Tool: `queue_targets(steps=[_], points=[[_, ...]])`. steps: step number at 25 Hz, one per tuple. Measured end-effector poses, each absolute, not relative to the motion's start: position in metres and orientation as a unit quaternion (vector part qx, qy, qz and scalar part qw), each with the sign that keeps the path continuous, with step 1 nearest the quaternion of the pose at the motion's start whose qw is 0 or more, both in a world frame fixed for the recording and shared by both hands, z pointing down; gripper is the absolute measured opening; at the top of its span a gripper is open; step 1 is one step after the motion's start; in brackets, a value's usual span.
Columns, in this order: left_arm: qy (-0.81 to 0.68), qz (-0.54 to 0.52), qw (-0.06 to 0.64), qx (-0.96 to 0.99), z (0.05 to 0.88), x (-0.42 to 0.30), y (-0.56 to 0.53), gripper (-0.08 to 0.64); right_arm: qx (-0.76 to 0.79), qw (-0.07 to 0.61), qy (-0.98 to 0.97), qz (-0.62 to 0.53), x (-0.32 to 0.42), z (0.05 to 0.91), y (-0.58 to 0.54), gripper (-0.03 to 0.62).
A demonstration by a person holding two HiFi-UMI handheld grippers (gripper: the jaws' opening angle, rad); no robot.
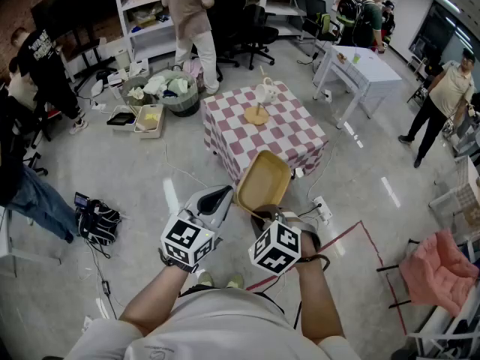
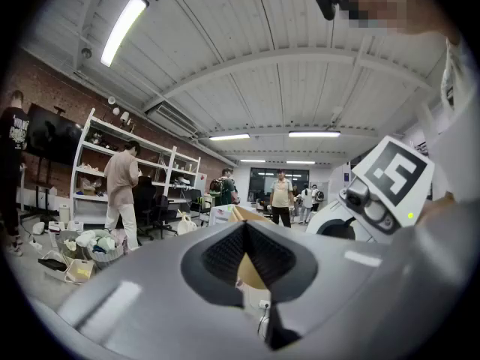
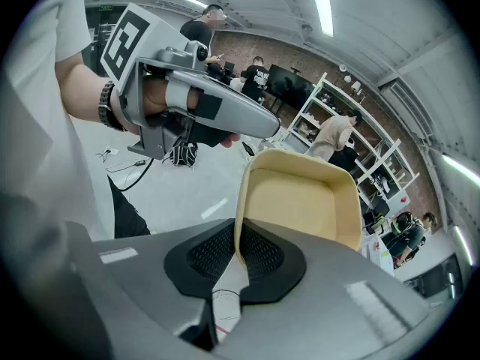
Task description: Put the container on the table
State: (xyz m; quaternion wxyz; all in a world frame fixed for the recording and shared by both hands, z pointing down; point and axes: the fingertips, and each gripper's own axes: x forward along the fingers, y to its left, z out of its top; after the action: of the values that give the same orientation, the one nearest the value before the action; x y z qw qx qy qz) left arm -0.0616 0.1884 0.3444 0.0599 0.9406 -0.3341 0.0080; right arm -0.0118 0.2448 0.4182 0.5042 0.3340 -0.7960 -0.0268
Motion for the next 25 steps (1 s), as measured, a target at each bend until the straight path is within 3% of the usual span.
queue_targets(steps=[25], points=[[-0.345,0.022,0.063,0.936,0.359,-0.027,0.176,0.006,0.346,0.481,-0.805,-0.008,0.031,0.428,0.233,0.029]])
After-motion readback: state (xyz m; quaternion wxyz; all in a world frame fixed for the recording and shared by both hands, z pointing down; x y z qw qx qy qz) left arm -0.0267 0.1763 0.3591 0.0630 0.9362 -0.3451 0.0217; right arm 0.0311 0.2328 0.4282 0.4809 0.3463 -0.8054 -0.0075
